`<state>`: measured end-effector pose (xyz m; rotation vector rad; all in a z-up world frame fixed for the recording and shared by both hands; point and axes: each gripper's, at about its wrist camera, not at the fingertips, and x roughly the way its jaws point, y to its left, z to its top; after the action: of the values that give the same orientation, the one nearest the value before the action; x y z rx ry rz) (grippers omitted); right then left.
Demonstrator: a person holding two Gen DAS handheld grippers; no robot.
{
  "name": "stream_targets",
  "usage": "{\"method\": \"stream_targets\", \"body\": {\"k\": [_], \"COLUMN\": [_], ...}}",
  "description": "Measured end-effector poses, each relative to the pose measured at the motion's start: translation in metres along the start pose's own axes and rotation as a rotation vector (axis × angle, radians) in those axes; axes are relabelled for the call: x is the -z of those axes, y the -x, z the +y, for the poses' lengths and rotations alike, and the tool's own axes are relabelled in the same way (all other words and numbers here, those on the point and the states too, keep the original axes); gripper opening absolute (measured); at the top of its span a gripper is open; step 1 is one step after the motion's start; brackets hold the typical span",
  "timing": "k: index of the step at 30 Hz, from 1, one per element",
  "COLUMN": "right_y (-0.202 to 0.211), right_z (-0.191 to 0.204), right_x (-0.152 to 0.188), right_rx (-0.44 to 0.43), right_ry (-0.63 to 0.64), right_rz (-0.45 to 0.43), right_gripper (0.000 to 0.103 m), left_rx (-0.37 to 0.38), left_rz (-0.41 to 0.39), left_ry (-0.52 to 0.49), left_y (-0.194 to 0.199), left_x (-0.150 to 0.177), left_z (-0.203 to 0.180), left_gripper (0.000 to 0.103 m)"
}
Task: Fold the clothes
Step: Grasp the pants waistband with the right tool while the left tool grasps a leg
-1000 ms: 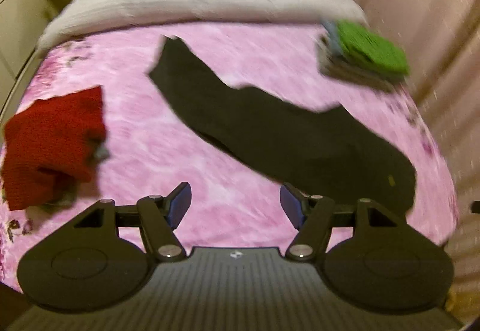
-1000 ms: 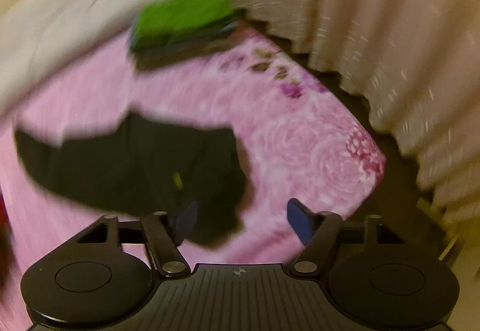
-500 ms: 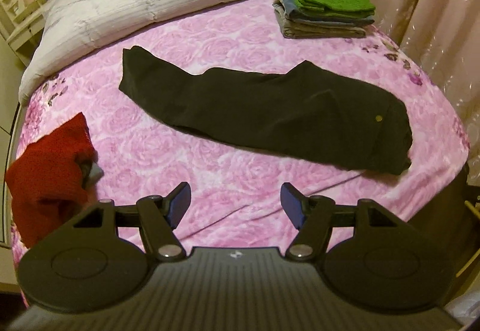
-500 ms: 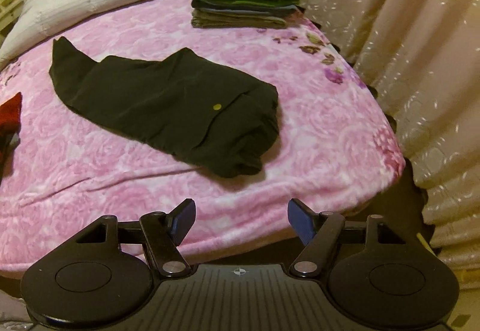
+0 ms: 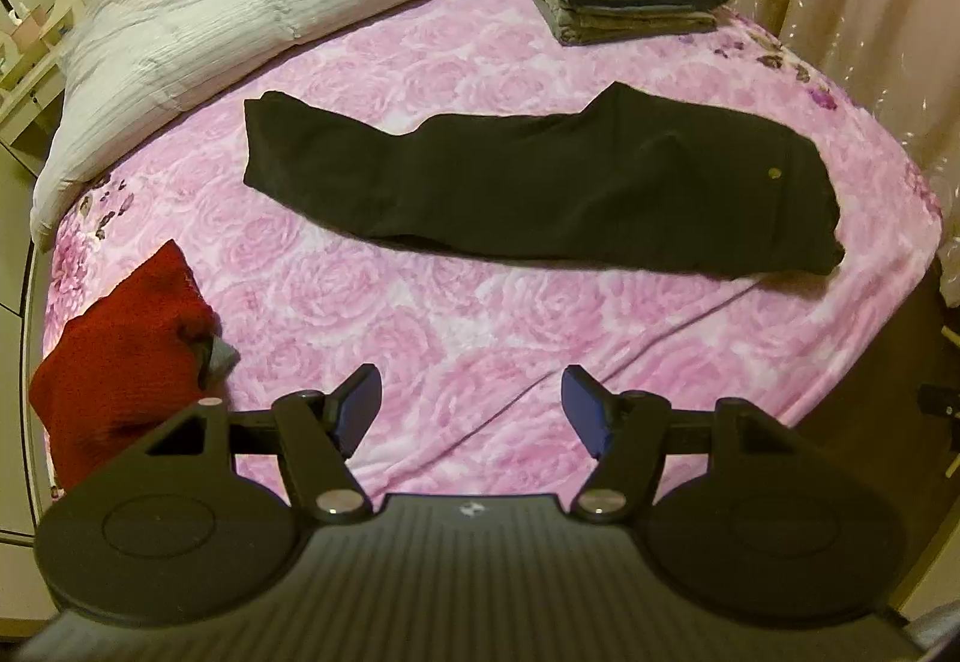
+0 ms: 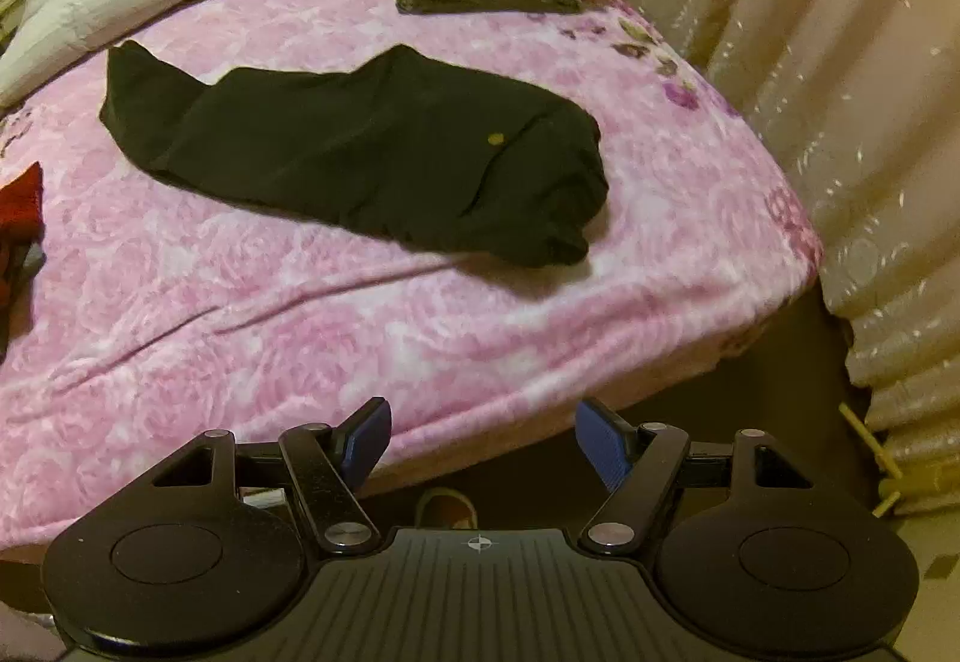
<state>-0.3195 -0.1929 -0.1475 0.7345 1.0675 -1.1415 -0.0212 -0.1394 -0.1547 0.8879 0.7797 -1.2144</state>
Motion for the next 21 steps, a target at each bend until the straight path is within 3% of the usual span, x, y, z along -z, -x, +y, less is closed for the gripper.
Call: {"method": "stream_targets", "body": {"k": [6, 10, 15, 21], "right_y": [-0.004, -0.010, -0.026, -0.072], "right_z": [-0.006, -0.023, -0.056, -0.103], "right_x": [-0.004, -0.018, -0.039, -0.061], "right_rx": [0.019, 0.020, -0.052, -0.193], "right_ry": [-0.023, -0.020, -0.061, -0.216], "right_rz": [-0.005, -0.028, -0.044, -0.023], "right_gripper": [0.071, 0.071, 0.071, 0.071], "left_rx": [0.018, 0.065, 0.086, 0.026], "left_rz": [-0.003, -0.011, 0.002, 0.027], "left_ry": [0.036, 0.134, 0.339, 0.462], "left_y": [-0.008, -0.020, -0.048, -0.096], "left_x": [-0.006, -0.015, -0.021, -0.022], "left_z": [0.006, 0.014, 0.034, 0.043], "left_gripper": [0.063, 0.063, 0.063, 0.063]}}
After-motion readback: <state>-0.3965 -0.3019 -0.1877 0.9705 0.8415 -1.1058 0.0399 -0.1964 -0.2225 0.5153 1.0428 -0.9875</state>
